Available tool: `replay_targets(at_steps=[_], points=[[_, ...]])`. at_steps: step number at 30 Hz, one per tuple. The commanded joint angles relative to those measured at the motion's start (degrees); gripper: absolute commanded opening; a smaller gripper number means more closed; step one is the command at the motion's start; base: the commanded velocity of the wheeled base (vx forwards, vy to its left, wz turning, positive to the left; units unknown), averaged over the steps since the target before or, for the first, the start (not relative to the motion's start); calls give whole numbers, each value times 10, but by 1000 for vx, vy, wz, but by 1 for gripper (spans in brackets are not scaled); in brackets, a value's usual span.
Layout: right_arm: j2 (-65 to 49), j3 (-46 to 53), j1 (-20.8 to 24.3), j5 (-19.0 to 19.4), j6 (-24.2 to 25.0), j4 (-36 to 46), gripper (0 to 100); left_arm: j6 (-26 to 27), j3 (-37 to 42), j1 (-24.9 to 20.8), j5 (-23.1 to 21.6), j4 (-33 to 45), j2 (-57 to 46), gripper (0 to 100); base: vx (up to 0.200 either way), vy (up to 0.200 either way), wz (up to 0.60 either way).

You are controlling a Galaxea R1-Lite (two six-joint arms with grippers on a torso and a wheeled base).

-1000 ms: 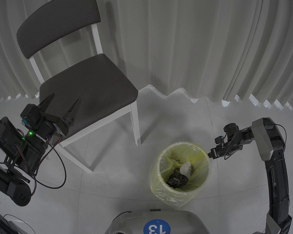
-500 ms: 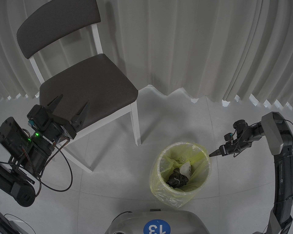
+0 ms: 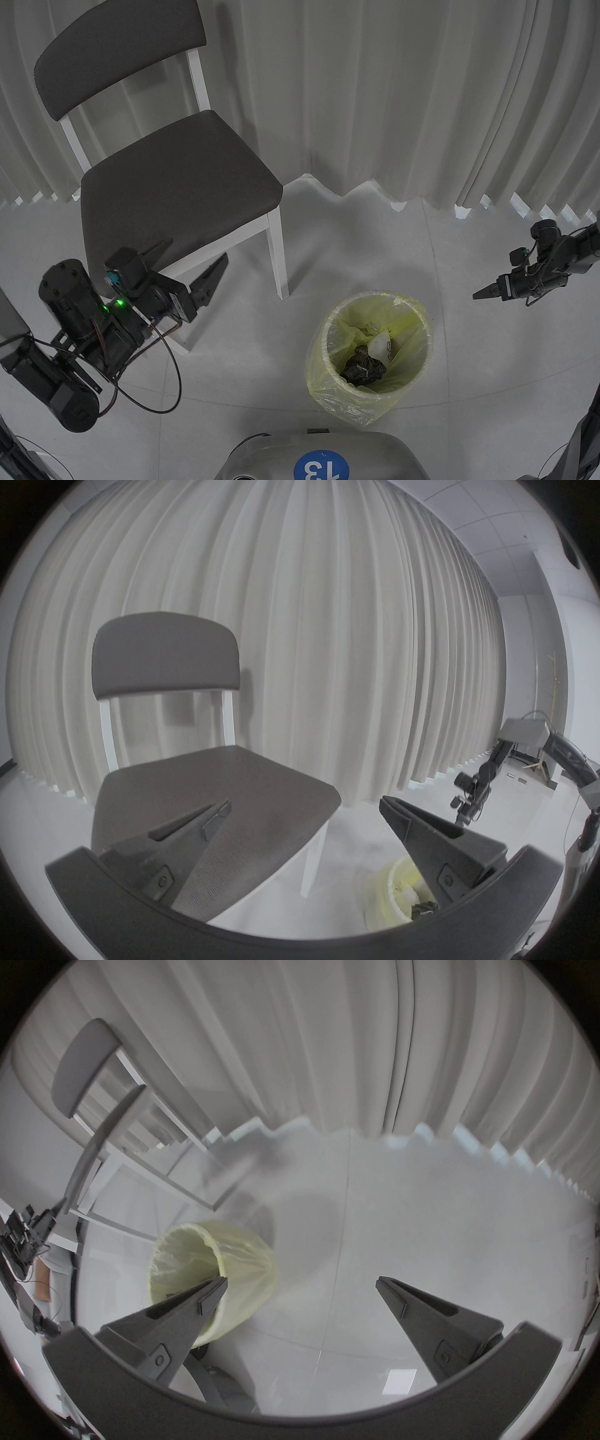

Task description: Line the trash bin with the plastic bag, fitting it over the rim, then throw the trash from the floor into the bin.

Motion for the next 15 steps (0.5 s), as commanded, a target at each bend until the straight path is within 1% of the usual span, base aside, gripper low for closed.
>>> replay_targets(at_steps=[1,2,3,6,9,11,12,13,15], points=[[-161,120,-22,-9,5,-66,100,-34,8,-37,-1,-7,88,100,0,0,0],[-213,174,-15,-20,12,-121,100,-41,8,-43,-1,-30,136,100,0,0,0],[-228,190,-11,-26,15,-137,100,-42,8,-44,-1,-36,150,100,0,0,0],[-284,236,18,-54,33,-182,100,-48,9,-48,1,-36,173,100,0,0,0],[-326,261,47,-75,53,-211,100,-76,9,-61,4,-36,171,100,0,0,0],[-361,278,84,-117,82,-234,100,-99,5,-75,8,-36,158,100,0,0,0],[-363,279,87,-120,85,-235,100,-99,5,-75,8,-36,157,100,0,0,0],[-388,295,117,-161,111,-249,100,-99,4,-83,15,-36,144,100,0,0,0],[-419,315,150,-199,141,-265,100,-96,4,-90,26,-35,131,100,0,0,0]])
